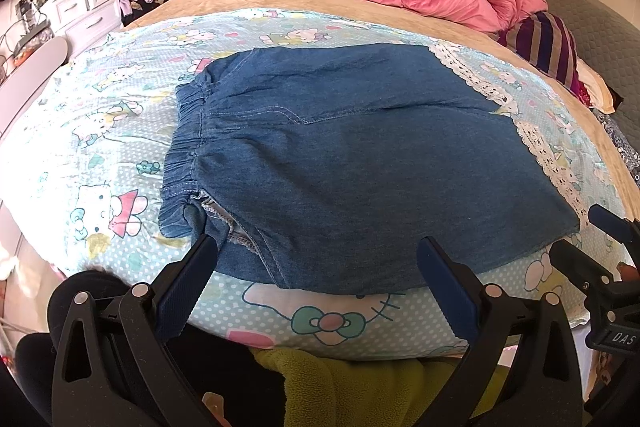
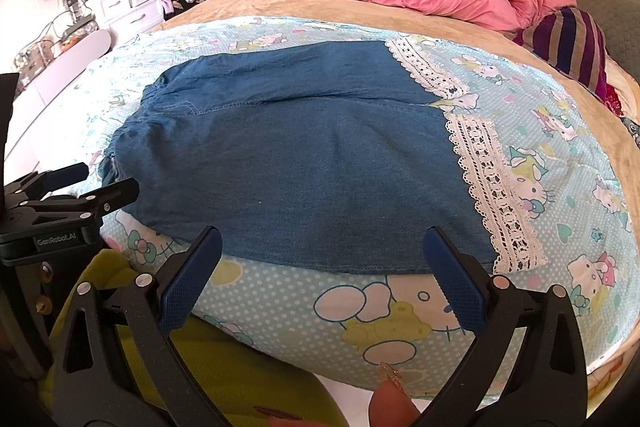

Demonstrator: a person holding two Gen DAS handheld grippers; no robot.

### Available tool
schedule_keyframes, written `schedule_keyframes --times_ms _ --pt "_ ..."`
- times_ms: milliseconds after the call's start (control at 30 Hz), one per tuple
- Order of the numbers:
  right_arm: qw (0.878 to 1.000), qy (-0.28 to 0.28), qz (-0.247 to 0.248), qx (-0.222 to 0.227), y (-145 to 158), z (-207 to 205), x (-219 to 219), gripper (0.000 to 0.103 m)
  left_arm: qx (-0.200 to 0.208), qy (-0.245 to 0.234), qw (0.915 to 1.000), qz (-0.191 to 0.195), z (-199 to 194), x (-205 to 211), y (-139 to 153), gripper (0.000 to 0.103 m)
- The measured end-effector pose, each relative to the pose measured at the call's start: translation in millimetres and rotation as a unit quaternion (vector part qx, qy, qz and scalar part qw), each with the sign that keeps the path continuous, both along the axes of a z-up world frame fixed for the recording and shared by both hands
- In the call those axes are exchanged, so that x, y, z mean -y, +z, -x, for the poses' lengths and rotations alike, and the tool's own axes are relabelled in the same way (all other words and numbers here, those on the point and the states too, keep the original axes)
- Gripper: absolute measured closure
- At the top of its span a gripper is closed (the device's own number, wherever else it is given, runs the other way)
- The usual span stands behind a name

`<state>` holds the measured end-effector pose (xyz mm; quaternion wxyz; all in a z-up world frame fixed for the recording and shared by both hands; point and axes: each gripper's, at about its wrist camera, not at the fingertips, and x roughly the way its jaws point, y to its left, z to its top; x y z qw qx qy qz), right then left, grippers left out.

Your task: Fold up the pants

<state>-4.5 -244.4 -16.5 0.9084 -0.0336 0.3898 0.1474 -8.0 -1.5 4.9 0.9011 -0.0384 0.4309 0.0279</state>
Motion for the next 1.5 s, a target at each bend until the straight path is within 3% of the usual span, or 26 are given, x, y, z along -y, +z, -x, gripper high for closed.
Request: schedule_keyframes --times_ms 633,1500 --pt "0.999 0.026 -0.006 0.017 14 -42 -15 0.008 -0.010 0.022 0.9997 0.010 -18 -23 -5 0.004" --pt "0.994 0.103 0.022 0.028 22 -160 -93 0.008 -0.027 0.109 0.9934 0.023 -110 -134 -13 0.004"
